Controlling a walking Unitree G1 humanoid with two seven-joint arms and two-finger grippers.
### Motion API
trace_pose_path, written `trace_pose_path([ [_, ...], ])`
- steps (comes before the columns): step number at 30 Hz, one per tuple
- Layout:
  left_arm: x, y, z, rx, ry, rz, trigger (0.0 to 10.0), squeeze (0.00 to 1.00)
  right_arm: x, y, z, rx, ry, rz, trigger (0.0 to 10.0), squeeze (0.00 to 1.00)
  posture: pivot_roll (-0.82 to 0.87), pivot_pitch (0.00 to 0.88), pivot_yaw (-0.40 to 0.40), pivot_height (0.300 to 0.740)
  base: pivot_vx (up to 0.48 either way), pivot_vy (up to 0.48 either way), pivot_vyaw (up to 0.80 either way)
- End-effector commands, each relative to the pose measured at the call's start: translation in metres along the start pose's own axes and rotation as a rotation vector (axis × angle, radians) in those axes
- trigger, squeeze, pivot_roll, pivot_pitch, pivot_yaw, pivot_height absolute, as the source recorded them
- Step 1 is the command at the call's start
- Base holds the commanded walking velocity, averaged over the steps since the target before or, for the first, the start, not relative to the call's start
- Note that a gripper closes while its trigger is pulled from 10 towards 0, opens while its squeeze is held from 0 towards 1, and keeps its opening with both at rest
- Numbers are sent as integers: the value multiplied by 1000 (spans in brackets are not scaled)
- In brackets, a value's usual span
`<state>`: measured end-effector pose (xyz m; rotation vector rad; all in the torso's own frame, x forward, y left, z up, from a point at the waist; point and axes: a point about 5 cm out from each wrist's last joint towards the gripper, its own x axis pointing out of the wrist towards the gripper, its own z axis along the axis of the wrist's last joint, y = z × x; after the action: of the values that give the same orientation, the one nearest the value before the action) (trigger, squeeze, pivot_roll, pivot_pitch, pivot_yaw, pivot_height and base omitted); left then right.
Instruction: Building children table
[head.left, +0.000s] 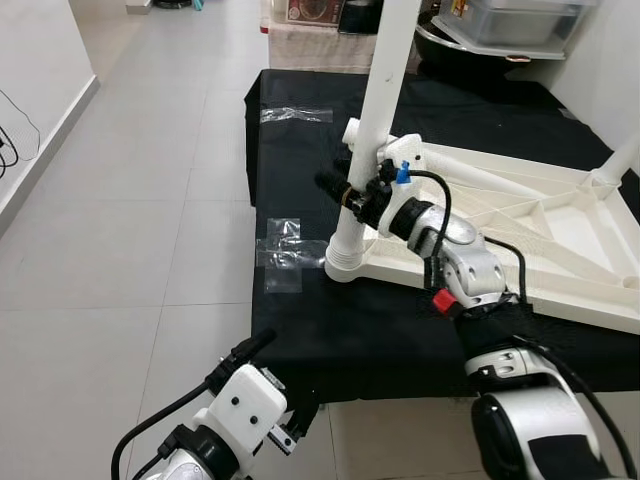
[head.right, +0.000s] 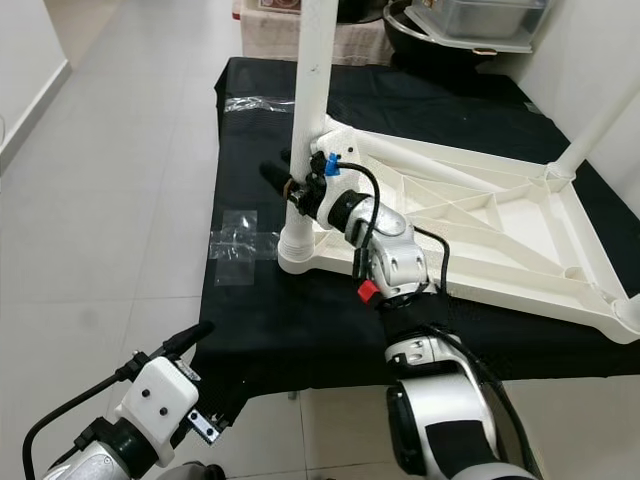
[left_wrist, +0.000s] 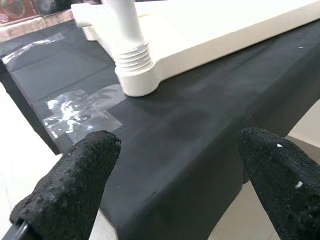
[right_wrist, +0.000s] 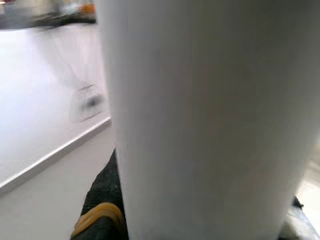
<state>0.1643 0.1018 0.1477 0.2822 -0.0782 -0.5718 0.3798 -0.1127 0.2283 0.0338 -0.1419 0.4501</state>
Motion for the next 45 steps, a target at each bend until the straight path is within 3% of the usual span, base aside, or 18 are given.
trace_pose_path([
  [1, -1, -1, -4, -1, 17, -4, 10000, 0, -17, -28, -32, 44, 133, -213, 10000, 0, 144, 197, -100, 740, 0, 0, 0],
  [4, -1, -1, -4, -2, 18, -5, 10000, 0, -18, -27, -33, 91, 116, -272, 10000, 0, 145, 197, -96, 740, 0, 0, 0],
  [11, 0, 0, -5, -3, 22, -3, 10000, 0, -27, -24, -37, 33, 102, -452, 10000, 0, 150, 194, -97, 740, 0, 0, 0],
  [16, 0, 1, -6, -7, 25, 0, 10000, 0, -27, -6, -38, 71, 122, -609, 10000, 0, 149, 194, -96, 740, 0, 0, 0],
  [17, 0, 1, -6, -8, 25, 0, 10000, 0, -25, -1, -35, 61, 136, -718, 10000, 0, 150, 192, -97, 740, 0, 0, 0],
  [21, 1, 1, -6, -8, 24, 1, 10000, 0, -22, 3, -33, 60, 135, -794, 10000, 0, 151, 191, -98, 740, 0, 0, 0],
  [27, 2, 2, -6, -11, 22, 5, 10000, 0, -14, 18, -29, 112, 127, -973, 10000, 0, 152, 188, -101, 740, 0, 0, 0],
  [29, 3, 2, -6, -12, 20, 7, 10000, 0, -12, 23, -27, 109, 130, -1108, 10000, 0, 159, 189, -103, 740, 0, 0, 0],
  [30, 4, 2, -6, -12, 19, 7, 10000, 0, -13, 26, -28, 143, 144, -1190, 10000, 0, 175, 189, -109, 740, 0, 0, 0],
  [32, 4, 2, -6, -12, 19, 7, 10000, 0, -13, 26, -28, 143, 144, -1190, 10000, 0, 175, 189, -109, 740, 0, 0, 0],
  [36, 4, 2, -6, -12, 20, 8, 10000, 0, -18, 31, -33, 222, 196, -1375, 10000, 0, 181, 192, -111, 740, 0, 0, 0],
  [45, 4, 1, -6, -16, 20, 0, 10000, 0, -14, 35, -28, 261, 174, -1458, 10000, 0, 174, 189, -113, 740, 0, 0, 0],
])
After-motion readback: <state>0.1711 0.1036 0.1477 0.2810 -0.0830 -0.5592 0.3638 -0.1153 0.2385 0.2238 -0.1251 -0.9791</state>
